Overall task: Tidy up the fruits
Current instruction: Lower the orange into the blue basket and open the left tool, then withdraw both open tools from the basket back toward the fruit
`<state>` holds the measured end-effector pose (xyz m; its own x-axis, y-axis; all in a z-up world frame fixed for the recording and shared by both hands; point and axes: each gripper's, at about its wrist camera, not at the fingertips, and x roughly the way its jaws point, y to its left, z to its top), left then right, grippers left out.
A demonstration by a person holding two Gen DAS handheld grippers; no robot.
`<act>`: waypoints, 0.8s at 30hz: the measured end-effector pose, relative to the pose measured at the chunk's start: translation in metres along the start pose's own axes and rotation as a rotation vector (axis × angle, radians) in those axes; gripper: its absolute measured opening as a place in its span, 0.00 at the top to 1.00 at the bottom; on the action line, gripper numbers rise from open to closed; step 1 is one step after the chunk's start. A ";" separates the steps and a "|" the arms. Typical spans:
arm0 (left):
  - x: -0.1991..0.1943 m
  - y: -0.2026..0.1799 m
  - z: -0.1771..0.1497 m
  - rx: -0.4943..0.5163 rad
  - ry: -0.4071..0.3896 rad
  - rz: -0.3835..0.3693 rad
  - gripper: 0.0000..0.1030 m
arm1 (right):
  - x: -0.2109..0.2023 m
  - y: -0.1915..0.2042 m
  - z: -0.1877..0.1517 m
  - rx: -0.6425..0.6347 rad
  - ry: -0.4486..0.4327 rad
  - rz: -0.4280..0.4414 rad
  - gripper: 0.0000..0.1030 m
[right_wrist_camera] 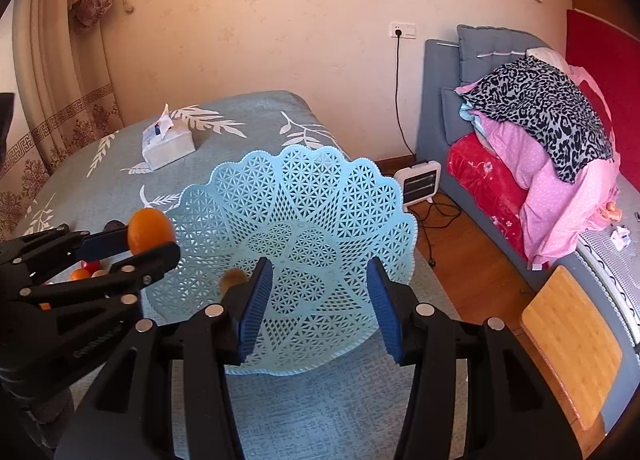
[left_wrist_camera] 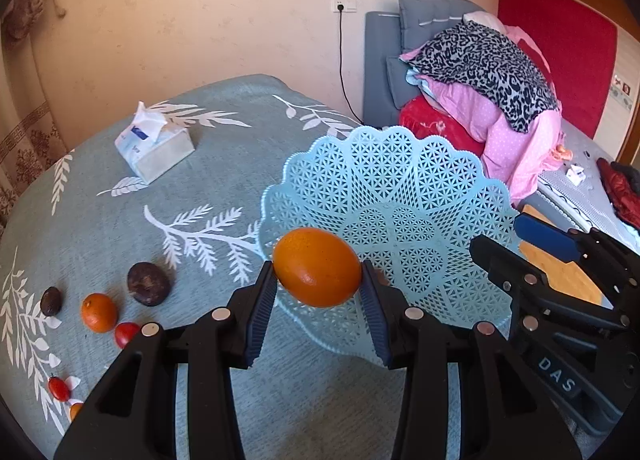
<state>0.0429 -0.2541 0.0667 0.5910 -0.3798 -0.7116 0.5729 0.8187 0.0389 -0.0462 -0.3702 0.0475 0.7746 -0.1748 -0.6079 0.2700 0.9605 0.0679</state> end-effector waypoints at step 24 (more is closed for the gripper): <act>-0.023 0.024 -0.003 -0.053 -0.080 0.053 0.15 | -0.005 0.008 0.001 -0.012 -0.009 0.003 0.41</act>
<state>0.0413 -0.2250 0.0818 0.6645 -0.3672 -0.6508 0.5100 0.8594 0.0358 -0.0475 -0.3613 0.0520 0.7808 -0.1736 -0.6002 0.2607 0.9635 0.0604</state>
